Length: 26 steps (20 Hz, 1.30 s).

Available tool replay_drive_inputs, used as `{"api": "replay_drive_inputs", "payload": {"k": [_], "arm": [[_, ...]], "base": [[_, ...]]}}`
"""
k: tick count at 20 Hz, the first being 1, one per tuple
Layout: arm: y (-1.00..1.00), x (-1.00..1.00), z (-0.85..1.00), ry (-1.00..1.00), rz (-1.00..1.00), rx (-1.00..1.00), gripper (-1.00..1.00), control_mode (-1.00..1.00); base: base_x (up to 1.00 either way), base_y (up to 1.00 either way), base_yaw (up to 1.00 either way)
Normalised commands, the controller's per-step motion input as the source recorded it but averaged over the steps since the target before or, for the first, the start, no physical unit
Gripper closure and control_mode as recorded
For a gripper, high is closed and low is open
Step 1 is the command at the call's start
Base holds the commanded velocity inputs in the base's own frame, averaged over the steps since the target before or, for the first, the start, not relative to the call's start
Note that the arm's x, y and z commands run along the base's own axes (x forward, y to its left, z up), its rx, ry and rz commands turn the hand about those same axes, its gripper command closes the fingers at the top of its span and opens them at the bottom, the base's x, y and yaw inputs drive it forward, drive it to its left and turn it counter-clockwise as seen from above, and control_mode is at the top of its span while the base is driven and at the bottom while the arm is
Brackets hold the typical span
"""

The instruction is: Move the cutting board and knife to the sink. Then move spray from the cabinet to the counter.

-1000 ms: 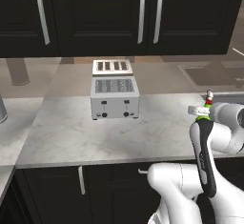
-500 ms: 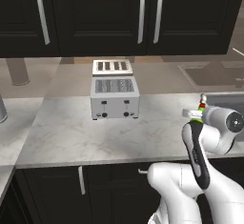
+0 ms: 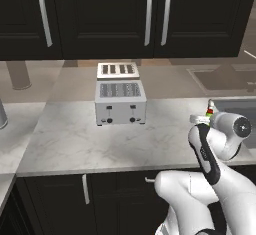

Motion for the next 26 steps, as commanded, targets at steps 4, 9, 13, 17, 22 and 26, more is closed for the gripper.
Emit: {"api": "replay_drive_inputs", "payload": {"k": [4,9,13,17,22,26], "arm": [[0.0,0.2,-0.27,0.0,0.0,0.0,1.0,-1.0],[0.0,0.13,-0.27,0.0,0.0,0.0,1.0,-1.0],[0.0,0.03,-0.26,0.0,0.0,0.0,1.0,-1.0],[0.0,0.02,-0.29,0.0,0.0,0.0,1.0,-1.0],[0.0,0.0,-0.29,0.0,0.0,0.0,1.0,-1.0],[0.0,0.0,-0.3,0.0,0.0,0.0,1.0,-1.0]], "base": [[0.0,0.0,0.0],[0.0,0.0,0.0],[0.0,0.0,0.0],[0.0,0.0,0.0],[0.0,0.0,0.0],[0.0,0.0,0.0]]}}
